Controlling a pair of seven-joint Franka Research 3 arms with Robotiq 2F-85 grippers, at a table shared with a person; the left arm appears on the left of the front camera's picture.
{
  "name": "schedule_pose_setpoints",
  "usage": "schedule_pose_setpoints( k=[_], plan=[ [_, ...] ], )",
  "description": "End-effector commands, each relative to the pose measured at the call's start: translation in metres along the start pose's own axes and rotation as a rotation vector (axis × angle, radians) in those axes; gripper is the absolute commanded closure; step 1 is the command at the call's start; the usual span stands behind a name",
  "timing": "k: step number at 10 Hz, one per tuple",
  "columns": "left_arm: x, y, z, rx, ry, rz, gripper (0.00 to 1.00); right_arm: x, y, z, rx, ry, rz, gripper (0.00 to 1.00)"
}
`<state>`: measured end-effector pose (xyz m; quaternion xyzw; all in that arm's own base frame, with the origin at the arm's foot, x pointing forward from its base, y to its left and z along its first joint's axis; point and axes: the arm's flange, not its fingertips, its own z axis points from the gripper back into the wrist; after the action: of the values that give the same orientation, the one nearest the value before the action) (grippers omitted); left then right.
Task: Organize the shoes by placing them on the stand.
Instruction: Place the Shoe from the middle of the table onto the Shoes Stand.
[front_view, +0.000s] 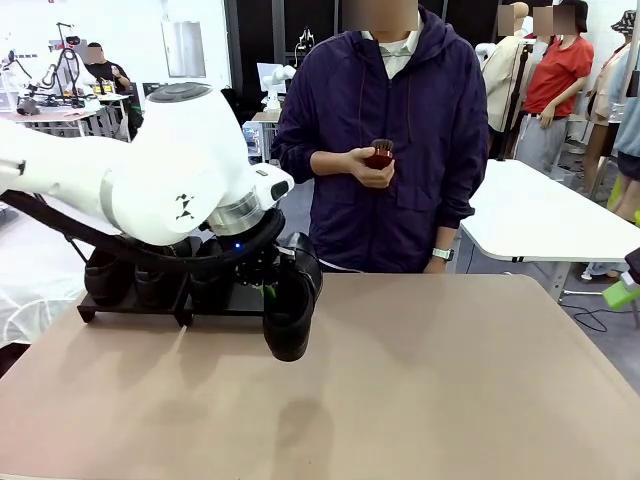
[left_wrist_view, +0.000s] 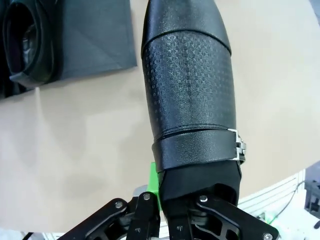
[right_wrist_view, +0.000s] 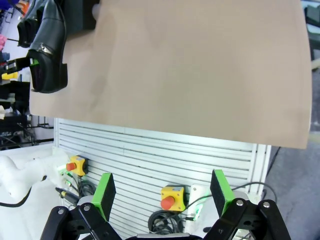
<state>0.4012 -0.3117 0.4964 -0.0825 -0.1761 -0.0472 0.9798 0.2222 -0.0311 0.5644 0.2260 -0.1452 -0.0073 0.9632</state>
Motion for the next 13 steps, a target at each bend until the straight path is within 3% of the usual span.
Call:
schedule_pose_setpoints(
  k=[1,2,4,5,7,9,13],
  plan=[
    [0.014,-0.009,0.004,0.028,-0.011,-0.019,1.00,0.001,-0.001,0.003,0.016,0.002,0.016,0.00],
    [0.000,0.000,0.000,0.000,0.000,0.000,1.00,0.001,-0.001,0.003,0.016,0.002,0.016,0.00],
    [0.037,0.022,0.000,0.023,0.026,-0.013,1.00,0.001,-0.001,0.003,0.016,0.002,0.016,0.00],
    [0.063,0.041,0.000,-0.004,-0.010,0.010,1.00,0.001,-0.001,0.003,0.016,0.002,0.016,0.00],
    [0.100,0.067,-0.005,-0.013,-0.126,-0.073,1.00,0.001,-0.001,0.003,0.016,0.002,0.016,0.00],
    [0.121,0.086,-0.021,0.059,-0.172,-0.093,1.00,0.001,-0.001,0.003,0.016,0.002,0.016,0.00],
    [0.143,0.117,-0.055,0.083,-0.266,-0.112,1.00,0.001,-0.001,0.003,0.016,0.002,0.016,0.00]
  ],
)
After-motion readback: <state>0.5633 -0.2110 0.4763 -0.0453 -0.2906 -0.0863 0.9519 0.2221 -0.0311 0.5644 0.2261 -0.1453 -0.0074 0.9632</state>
